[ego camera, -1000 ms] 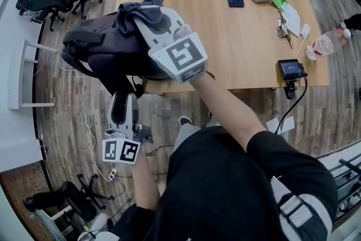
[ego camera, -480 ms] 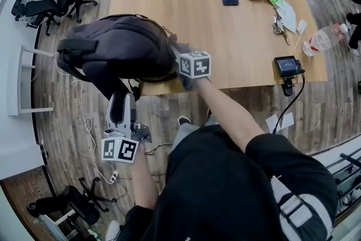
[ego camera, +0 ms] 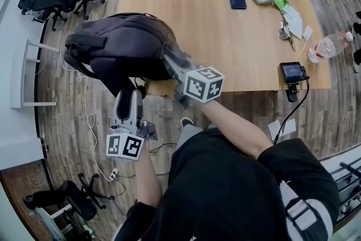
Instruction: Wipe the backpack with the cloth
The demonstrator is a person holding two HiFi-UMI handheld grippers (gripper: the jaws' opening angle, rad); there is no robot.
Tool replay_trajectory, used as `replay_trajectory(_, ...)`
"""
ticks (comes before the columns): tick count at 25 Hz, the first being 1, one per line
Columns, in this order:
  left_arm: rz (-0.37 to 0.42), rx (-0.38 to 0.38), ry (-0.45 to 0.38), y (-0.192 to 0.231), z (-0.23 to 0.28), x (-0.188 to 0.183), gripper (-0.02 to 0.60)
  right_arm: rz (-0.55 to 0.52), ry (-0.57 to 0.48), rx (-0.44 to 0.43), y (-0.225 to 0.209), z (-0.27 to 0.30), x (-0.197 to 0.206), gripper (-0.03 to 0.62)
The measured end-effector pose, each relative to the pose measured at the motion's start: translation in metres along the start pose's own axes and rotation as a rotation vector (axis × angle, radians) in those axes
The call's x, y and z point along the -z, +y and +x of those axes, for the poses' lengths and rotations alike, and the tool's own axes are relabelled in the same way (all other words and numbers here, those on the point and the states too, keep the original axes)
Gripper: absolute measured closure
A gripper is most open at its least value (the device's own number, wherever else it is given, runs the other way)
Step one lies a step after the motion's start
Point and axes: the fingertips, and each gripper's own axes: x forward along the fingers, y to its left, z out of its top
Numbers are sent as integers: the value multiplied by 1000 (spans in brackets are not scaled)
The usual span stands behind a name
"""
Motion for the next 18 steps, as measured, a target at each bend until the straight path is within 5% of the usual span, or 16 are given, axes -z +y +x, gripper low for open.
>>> replay_trajectory(5,0,3,4,-4,-2,3,365,-183,-183,-233,109,0,-78,560)
replay_trajectory(9,-1,-6,4,-3,-4,2,365,-375,-176,-368,162,11,-101,560)
replay_trajectory(12,3,-8,0,-3,-6,-1,365,-513,-159,-312,153,31,-109,560)
replay_trajectory(18,9,-18,-5,-3,-11,-6,365,-432,-223,-151,73,40,-131,560)
